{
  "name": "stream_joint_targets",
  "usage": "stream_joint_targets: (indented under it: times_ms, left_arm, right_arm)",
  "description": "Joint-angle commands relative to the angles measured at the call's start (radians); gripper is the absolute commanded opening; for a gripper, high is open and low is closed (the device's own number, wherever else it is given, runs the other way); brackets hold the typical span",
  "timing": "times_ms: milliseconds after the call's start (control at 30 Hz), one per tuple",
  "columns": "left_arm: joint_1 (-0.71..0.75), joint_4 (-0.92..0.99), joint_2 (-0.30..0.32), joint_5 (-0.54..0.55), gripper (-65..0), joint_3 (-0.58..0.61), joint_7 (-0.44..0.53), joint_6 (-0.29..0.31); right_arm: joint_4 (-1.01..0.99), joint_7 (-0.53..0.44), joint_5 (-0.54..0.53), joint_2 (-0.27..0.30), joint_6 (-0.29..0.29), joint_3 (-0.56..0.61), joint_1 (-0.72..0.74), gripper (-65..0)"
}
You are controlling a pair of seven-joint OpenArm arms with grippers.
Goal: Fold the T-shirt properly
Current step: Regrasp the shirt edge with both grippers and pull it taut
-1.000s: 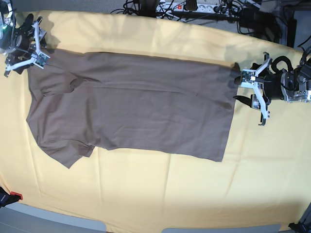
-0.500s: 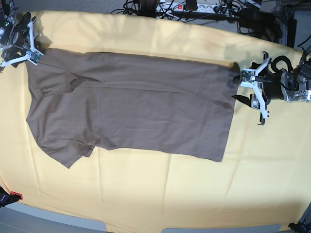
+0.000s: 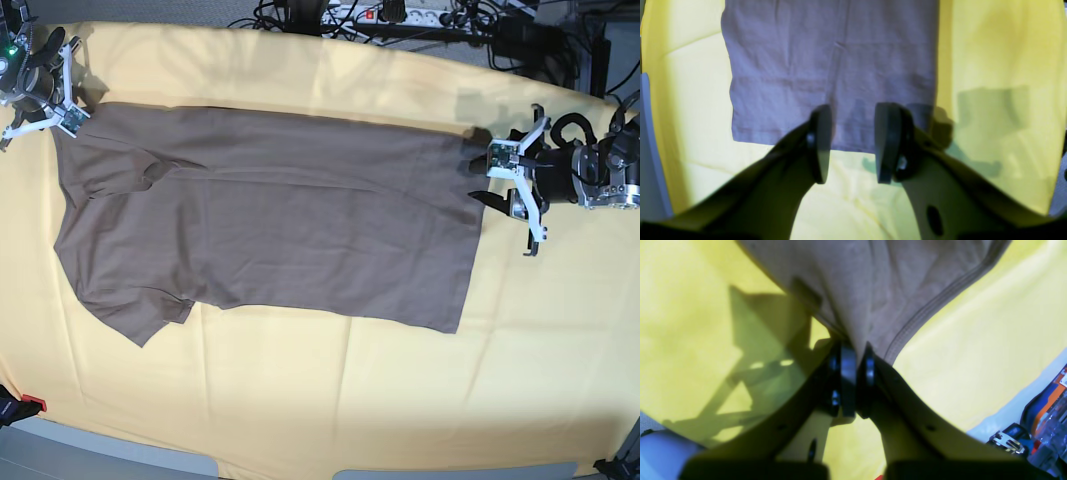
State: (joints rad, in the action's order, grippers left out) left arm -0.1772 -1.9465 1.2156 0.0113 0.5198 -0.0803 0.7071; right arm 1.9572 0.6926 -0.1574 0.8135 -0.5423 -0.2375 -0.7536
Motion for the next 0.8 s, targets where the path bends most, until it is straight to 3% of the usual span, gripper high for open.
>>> stream_joint_targets:
  times_ms: [0,67,200,300,367,767]
  left_arm:
    - [0.006,-0.010,0.020,0.009,-43.6,-0.011,0.012,-0.009]
    - [0.048,-0.009,0.020,0.004,-41.4,-0.011,0.012,-0.009]
    - [0.117,-0.009,0.014,-0.074,-29.8,-0.011,0.012,-0.009]
    - [0.134,-0.008,0.013,-0.134,-29.6,-0.011,0.012,-0.014]
    - [0.133,-0.008,0.012,-0.156,-29.6,-0.011,0.012,-0.047]
    - [0.133,-0.007,-0.027,-0.251,-29.6,-0.009,0.002,-0.053]
  right_arm:
    - [0.010,0.009,0.002,0.018,0.008,-0.011,0.000,-65.0]
    - [0.010,0.012,0.002,0.018,0.008,-0.011,0.000,-65.0]
    - [0.010,0.011,0.002,0.018,0.012,-0.011,0.001,-65.0]
    - [0.010,0.011,0.002,0.018,0.042,-0.011,0.000,-58.3]
    - [0.010,0.011,0.002,0.018,0.056,-0.011,0.000,-54.4]
    - [0.010,0.011,0.001,0.018,0.056,-0.011,0.000,-54.1]
